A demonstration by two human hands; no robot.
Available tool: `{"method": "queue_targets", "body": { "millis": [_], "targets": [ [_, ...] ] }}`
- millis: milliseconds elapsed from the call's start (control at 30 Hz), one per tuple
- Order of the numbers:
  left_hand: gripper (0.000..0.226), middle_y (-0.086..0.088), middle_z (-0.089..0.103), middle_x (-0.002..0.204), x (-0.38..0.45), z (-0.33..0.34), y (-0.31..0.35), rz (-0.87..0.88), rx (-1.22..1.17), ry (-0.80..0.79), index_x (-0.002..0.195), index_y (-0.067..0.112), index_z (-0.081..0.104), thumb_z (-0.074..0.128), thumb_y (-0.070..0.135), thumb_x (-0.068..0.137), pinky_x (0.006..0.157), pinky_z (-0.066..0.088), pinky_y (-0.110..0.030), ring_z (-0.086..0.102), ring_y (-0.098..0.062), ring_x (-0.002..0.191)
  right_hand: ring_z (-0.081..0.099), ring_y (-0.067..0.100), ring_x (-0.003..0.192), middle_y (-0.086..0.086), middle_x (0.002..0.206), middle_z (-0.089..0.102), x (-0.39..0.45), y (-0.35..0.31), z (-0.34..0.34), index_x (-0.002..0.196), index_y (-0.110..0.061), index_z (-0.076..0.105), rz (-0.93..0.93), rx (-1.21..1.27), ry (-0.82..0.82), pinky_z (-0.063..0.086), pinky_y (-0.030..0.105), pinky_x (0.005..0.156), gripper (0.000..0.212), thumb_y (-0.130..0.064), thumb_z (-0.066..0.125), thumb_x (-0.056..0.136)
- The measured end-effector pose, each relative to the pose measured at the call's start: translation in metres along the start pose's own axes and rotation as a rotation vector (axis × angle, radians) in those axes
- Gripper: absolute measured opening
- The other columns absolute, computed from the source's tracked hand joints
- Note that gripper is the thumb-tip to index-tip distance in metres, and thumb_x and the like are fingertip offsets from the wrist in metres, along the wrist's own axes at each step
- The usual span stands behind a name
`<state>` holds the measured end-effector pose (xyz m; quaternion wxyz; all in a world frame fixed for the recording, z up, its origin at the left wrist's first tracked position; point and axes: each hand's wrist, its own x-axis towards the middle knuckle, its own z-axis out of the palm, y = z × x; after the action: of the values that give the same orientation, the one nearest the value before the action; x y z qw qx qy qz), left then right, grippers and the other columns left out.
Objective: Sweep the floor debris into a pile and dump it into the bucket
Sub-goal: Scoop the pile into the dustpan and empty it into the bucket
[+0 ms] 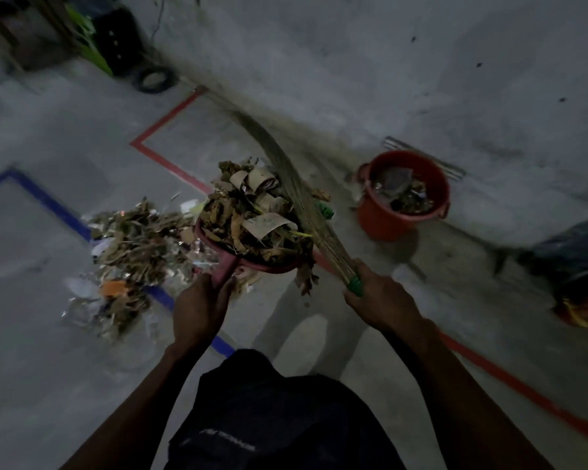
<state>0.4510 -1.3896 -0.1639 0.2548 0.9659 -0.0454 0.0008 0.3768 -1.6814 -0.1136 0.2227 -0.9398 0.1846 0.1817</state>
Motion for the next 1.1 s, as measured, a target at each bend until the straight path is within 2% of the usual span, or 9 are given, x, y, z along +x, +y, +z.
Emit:
{"method": "queue_targets", "body": {
  "millis": [167,233,367,467,533,633,833,1000,1100],
  "targets": [
    [0.036,-0.019,0.060,0.066,0.028,0.046,0.084,0.043,0.044,-0.070,0.077,0.005,0.053,0.064,0.037,0.089,0.054,0.035,-0.035,0.061,-0.038,0.063,0.059,0.033,0.110,0.013,0.129,0.058,0.018,0.076,-0.041,0.153,-0.030,0.022,0.093,0.020,0.002,0.046,0.033,0.078,0.071,-0.046,0.055,0.092],
    [0.035,-0.021,0.061,0.066,0.043,0.064,0.112,0.070,0.038,-0.078,0.078,0.002,0.056,0.067,0.034,0.087,0.053,0.037,-0.035,0.061,-0.039,0.061,0.059,0.034,0.109,0.013,0.128,0.058,0.029,0.102,-0.056,0.152,-0.032,0.024,0.125,0.033,0.012,0.045,0.032,0.075,0.069,-0.045,0.055,0.092],
    [0.035,-0.020,0.057,0.060,0.078,0.110,0.160,0.110,0.023,-0.116,0.074,0.003,0.053,0.071,0.032,0.084,0.049,0.035,-0.033,0.058,-0.038,0.053,0.060,0.034,0.107,0.014,0.125,0.060,0.060,0.147,-0.081,0.148,-0.032,0.029,0.174,0.035,0.038,0.043,0.031,0.074,0.063,-0.045,0.055,0.092],
    [0.035,-0.023,0.057,0.058,0.112,0.146,0.200,0.135,0.040,-0.131,0.072,0.001,0.054,0.074,0.028,0.083,0.049,0.031,-0.032,0.058,-0.041,0.053,0.060,0.034,0.107,0.015,0.125,0.060,0.094,0.181,-0.098,0.147,-0.029,0.031,0.234,0.057,0.035,0.048,0.034,0.078,0.062,-0.047,0.055,0.092],
    [0.035,-0.021,0.056,0.055,0.137,0.167,0.226,0.172,0.050,-0.150,0.070,0.001,0.054,0.075,0.026,0.082,0.049,0.026,-0.029,0.057,-0.040,0.050,0.059,0.036,0.107,0.016,0.125,0.060,0.121,0.202,-0.112,0.148,-0.029,0.030,0.281,0.069,0.034,0.049,0.035,0.080,0.064,-0.047,0.055,0.093],
    [0.035,-0.018,0.057,0.057,0.174,0.196,0.261,0.166,0.034,-0.177,0.073,0.002,0.053,0.074,0.029,0.083,0.049,0.027,-0.029,0.058,-0.039,0.050,0.060,0.036,0.105,0.015,0.124,0.060,0.158,0.228,-0.134,0.150,-0.029,0.027,0.323,0.105,0.032,0.050,0.036,0.081,0.066,-0.047,0.055,0.094],
    [0.036,-0.013,0.054,0.056,0.231,0.233,0.324,0.174,0.037,-0.198,0.072,0.006,0.049,0.071,0.032,0.085,0.048,0.027,-0.028,0.056,-0.033,0.048,0.062,0.036,0.100,0.015,0.117,0.064,0.216,0.273,-0.173,0.148,-0.027,0.032,0.329,0.210,0.052,0.053,0.037,0.079,0.063,-0.043,0.058,0.093],
    [0.038,-0.016,0.061,0.069,0.255,0.261,0.371,0.112,0.073,-0.233,0.082,0.002,0.053,0.063,0.038,0.090,0.051,0.029,-0.030,0.059,-0.035,0.059,0.058,0.036,0.111,0.016,0.129,0.059,0.267,0.320,-0.204,0.154,-0.024,0.023,0.321,0.200,-0.028,0.050,0.038,0.088,0.071,-0.043,0.057,0.094],
    [0.038,-0.016,0.061,0.067,0.260,0.283,0.400,0.045,0.090,-0.239,0.081,0.002,0.053,0.064,0.038,0.089,0.051,0.029,-0.029,0.059,-0.035,0.057,0.059,0.034,0.109,0.014,0.128,0.060,0.295,0.352,-0.222,0.152,-0.025,0.027,0.263,0.201,-0.062,0.049,0.033,0.083,0.067,-0.042,0.057,0.094]
  ]
}}
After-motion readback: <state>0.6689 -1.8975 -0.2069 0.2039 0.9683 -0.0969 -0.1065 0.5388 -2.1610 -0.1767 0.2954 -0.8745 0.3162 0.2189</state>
